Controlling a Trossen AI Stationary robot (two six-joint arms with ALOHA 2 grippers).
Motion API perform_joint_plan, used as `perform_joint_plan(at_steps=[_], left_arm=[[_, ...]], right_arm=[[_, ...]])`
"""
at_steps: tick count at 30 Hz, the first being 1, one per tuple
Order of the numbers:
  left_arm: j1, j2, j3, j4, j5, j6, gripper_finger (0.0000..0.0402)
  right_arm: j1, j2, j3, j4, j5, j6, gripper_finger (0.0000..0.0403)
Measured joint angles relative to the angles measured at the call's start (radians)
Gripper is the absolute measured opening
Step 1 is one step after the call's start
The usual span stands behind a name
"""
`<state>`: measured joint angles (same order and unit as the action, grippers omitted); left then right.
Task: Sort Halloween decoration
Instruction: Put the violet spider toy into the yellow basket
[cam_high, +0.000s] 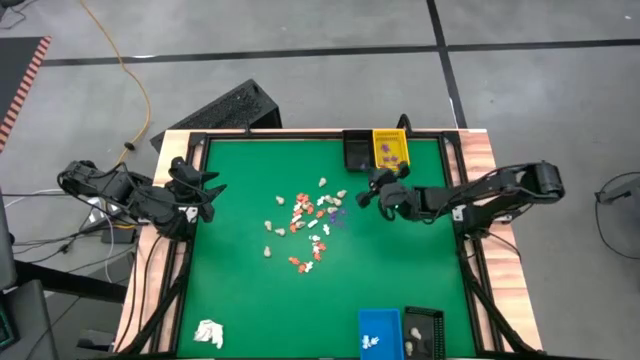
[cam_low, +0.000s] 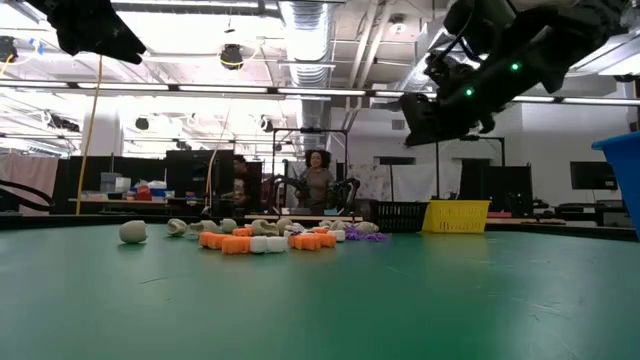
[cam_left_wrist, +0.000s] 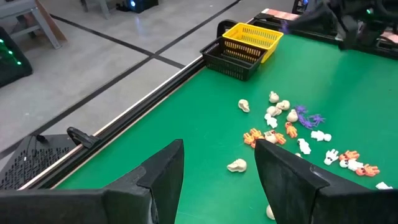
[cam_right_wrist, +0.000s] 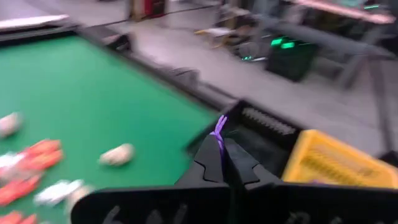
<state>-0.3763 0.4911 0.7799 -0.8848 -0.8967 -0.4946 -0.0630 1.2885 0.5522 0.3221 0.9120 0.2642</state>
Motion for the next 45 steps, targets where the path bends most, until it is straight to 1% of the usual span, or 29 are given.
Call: perform_joint_plan(at_steps=[3,8,11,15,18,21,24,28,31,34,38,40,41,45], left_arm=[[0.0,0.0,0.0,0.0,0.0,-0.005,0.0189],[0.0,0.0,0.0,0.0,0.0,-0.007,0.0189],[0.0,0.0,0.0,0.0,0.0,-0.007,0.0189],[0.0,0.0,0.0,0.0,0.0,-0.004,0.0189],[0.0,0.0,0.0,0.0,0.0,-0.002,0.0189],[0.0,0.0,0.0,0.0,0.0,-0.003,0.0189],[0.0,0.0,0.0,0.0,0.0,-0.003,0.0189],[0.0,0.0,0.0,0.0,0.0,-0.003,0.0189],[0.0,0.0,0.0,0.0,0.0,-0.003,0.0189],[0.0,0.0,0.0,0.0,0.0,-0.003,0.0189],[0.0,0.0,0.0,0.0,0.0,-0.003,0.0189],[0.0,0.0,0.0,0.0,0.0,-0.003,0.0189],[0.0,0.0,0.0,0.0,0.0,-0.003,0.0189],[0.0,0.0,0.0,0.0,0.0,-0.001,0.0189]], right_arm=[[-0.076,-0.026,0.0,-0.047,0.027,0.01,0.0],[-0.227,-0.024,0.0,-0.134,0.018,0.117,0.0],[-0.318,-0.023,0.0,-0.191,-0.058,0.147,0.0],[-0.422,-0.023,0.0,-0.218,-0.208,0.147,0.0],[-0.484,-0.023,0.0,-0.216,-0.319,0.145,0.0001],[-0.523,-0.023,0.0,-0.216,-0.388,0.13,0.0012],[-0.542,-0.023,0.0,-0.22,-0.396,0.13,0.0038],[-0.542,-0.024,0.0,-0.219,-0.396,0.129,0.008],[-0.531,-0.026,0.0,-0.216,-0.396,0.122,0.0104],[-0.526,-0.026,0.0,-0.217,-0.396,0.12,0.0121],[-0.527,-0.026,0.0,-0.216,-0.4,0.12,0.0134],[-0.521,-0.026,0.0,-0.204,-0.449,0.093,0.0137],[-0.513,-0.026,0.0,-0.19,-0.492,0.06,0.0137],[-0.435,-0.026,0.0,-0.111,-0.722,-0.083,0.0134]])
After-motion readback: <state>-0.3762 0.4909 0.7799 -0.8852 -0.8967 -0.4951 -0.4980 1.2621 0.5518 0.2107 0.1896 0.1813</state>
